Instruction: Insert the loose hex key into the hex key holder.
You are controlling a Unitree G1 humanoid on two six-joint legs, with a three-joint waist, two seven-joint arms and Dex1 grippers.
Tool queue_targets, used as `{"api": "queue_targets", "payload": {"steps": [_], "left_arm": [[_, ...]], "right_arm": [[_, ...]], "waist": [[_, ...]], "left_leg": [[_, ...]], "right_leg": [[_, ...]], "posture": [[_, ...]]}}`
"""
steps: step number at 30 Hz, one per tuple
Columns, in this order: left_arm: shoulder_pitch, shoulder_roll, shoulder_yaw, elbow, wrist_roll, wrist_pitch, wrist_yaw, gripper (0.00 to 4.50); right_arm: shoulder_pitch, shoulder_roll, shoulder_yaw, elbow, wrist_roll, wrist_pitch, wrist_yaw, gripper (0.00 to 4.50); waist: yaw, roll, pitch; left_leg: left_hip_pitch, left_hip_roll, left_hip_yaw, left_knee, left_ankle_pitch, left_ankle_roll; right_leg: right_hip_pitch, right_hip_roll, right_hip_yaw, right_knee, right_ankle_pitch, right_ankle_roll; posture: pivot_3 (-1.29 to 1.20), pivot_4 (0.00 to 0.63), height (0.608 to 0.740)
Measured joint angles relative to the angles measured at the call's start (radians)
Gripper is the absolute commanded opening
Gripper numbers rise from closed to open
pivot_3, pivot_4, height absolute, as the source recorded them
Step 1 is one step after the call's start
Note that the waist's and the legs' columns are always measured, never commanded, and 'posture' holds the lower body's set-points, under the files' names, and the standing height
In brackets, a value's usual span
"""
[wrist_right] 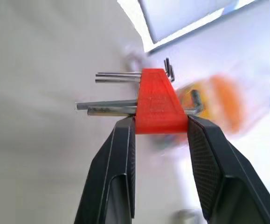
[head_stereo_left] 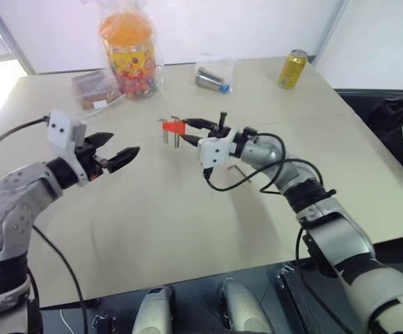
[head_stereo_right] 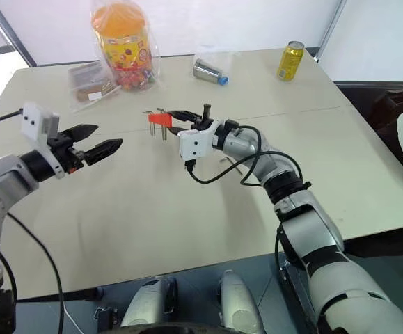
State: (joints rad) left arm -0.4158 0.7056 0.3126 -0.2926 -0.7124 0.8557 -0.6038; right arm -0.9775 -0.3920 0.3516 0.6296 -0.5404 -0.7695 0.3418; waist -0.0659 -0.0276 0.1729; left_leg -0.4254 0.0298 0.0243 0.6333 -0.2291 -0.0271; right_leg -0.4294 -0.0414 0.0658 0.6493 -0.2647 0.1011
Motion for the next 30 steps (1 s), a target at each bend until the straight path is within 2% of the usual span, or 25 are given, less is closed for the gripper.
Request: {"api": "queue_targets", "payload": {"steps": [5,8,21,30], "left_arm": [[-0.23,-0.062,-0.049,0.137,-0.101,0.04,-0.093,4.5],[-0.311,-0.074,-0.056,0.173,-0.149,0.064,-0.132,4.5],[-0.342,-0.054,-0.091,0.189,-0.228,0.116,-0.281,4.5],[-0.339,-0.019,-0.095,0.149,-0.256,0.113,-0.302,4.5]], "right_arm": [[-0.039,-0.131,-0.036,-0.151,-0.067,-0.198,-0.125,1.02],[-0.066,-0.154,-0.058,-0.174,-0.067,-0.253,-0.164,1.02],[-0.087,-0.158,-0.036,-0.144,-0.055,-0.329,-0.148,1.02],[-0.093,-0.145,-0.011,-0.103,-0.002,-0.336,-0.089,1.02]], "waist": [[0.0,-0.002,0.002],[-0.006,-0.002,0.002],[-0.002,-0.002,0.002],[-0.002,-0.002,0.002]], "left_leg": [[0.0,0.0,0.001,0.001,0.001,-0.001],[0.002,0.0,0.001,0.0,0.001,-0.001],[0.001,0.003,0.0,0.001,0.002,-0.002],[0.001,0.003,0.0,0.001,0.002,-0.002]], "right_leg": [[0.0,0.003,0.0,0.0,0.0,0.0],[0.001,0.004,0.003,0.001,0.0,0.0],[0.001,0.008,0.004,0.002,0.0,0.0],[0.001,0.008,0.004,0.002,0.0,0.0]], "posture": [[0.0,0.15,0.74],[0.0,0.15,0.74],[0.0,0.15,0.74],[0.0,0.15,0.74]]}}
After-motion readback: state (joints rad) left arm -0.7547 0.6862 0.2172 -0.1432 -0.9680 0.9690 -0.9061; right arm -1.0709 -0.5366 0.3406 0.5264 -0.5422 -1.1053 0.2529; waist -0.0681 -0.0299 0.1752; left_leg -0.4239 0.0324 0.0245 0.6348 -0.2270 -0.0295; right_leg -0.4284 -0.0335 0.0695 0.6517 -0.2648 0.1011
